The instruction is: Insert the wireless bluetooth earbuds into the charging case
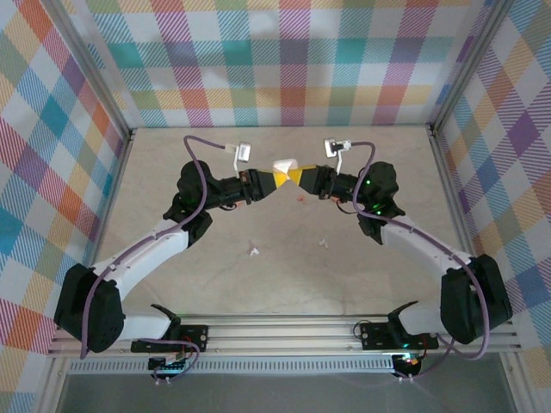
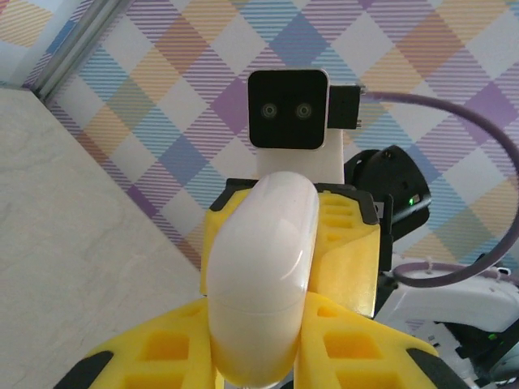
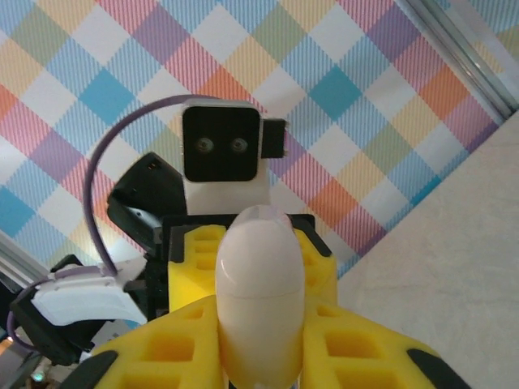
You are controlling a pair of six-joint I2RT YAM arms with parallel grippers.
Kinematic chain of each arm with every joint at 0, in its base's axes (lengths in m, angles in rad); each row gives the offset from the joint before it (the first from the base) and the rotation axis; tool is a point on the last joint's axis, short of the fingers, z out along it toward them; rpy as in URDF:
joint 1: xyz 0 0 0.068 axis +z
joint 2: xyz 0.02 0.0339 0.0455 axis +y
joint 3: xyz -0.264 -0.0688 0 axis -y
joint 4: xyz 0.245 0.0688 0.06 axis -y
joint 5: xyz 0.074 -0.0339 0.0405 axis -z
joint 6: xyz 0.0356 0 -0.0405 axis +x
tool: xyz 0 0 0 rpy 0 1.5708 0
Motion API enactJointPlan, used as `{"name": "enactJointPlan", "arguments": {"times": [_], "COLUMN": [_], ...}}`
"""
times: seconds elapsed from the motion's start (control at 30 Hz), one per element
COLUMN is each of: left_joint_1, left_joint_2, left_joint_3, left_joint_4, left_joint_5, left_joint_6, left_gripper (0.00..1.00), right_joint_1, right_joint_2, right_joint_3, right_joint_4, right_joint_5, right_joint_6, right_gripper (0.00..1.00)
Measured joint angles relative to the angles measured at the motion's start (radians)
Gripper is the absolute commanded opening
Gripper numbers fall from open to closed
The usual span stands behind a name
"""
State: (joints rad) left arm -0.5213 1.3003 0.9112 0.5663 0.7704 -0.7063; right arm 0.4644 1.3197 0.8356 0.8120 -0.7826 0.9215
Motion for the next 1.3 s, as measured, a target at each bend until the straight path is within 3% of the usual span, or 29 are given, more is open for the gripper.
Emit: {"name": "enactJointPlan", "arguments": {"times": [0.13,0.2,0.3,0.5,0.83,1.03,1.3], "left_joint_1": [-0.002,-0.002,-0.002,-0.002,-0.008,-0.008,-0.008], "left_joint_2": [-0.011,-0.011,-0.011,-0.013,-0.092,-0.193,-0.196], "left_joint_3": [0.029,0.042,0.048,0.058,0.118,0.086,0.028], "left_joint_4": [-0.080,-0.109,-0.143,-0.274,-0.594,-0.618,-0.618], "left_joint_5": [-0.009,-0.009,-0.009,-0.009,-0.037,-0.027,-0.021], "left_joint_6": [0.077,0.109,0.151,0.274,0.613,0.783,0.885], "left_gripper": [0.00,0.00,0.00,0.00,0.00,0.00,0.00], "right_joint_1": [0.001,0.001,0.001,0.001,0.001,0.001,0.025], "right_joint_2": [-0.058,-0.079,-0.095,-0.098,-0.114,-0.158,-0.140], "right_joint_3": [0.015,0.032,0.060,0.098,0.222,0.238,0.240], "right_joint_4": [-0.167,-0.250,-0.343,-0.465,-0.774,-0.890,-0.956], "right_joint_5": [0.002,0.008,0.026,0.051,0.094,0.044,-0.038], "right_joint_6": [-0.116,-0.175,-0.235,-0.322,-0.518,-0.632,-0.726], "right_gripper": [0.46,0.58,0.64,0.67,0.70,0.71,0.74]}}
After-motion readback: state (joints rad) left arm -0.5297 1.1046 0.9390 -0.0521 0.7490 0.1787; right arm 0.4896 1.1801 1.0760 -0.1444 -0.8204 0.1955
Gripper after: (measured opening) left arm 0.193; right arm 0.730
